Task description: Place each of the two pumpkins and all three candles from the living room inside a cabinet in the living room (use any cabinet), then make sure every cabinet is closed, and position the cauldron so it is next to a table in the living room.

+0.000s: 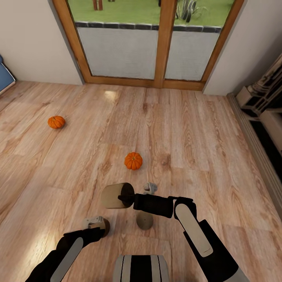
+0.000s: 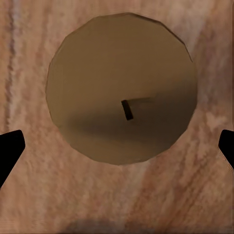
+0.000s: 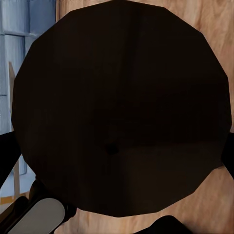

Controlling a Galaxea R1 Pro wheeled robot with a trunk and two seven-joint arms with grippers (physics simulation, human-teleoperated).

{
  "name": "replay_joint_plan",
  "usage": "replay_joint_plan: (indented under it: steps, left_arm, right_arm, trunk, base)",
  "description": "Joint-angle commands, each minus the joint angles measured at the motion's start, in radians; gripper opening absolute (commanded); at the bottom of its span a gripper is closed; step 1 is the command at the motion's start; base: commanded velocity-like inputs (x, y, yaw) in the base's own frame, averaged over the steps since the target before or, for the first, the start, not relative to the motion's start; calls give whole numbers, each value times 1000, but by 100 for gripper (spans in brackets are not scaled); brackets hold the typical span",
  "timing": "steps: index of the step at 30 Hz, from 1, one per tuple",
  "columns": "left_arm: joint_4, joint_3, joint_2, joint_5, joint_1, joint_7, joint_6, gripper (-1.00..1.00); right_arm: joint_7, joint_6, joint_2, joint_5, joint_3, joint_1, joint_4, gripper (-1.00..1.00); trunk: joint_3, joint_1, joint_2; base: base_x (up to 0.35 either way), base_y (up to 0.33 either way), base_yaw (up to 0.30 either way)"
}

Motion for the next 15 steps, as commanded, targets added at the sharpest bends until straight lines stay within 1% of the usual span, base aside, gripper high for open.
replay_joint_plan:
  steps: [1,8,15]
  left_arm:
    - [-1,-3,1,10,-1,10,1,100]
    - [-1,-3,1,10,-1,10,1,100]
    - [-1,-3,2,8,-1,10,1,100]
  right_arm:
    - [0,4,0,-2,-1,0,0,-100]
    - [0,4,0,-2,-1,0,0,-100]
    - [0,4,-1,-2,-1,-1,0,-100]
  trunk:
    - [-1,0,0]
    - [-1,0,0]
    - [-1,0,0]
  base:
    - [133,0,0]
    - [66,0,0]
    - [15,0,0]
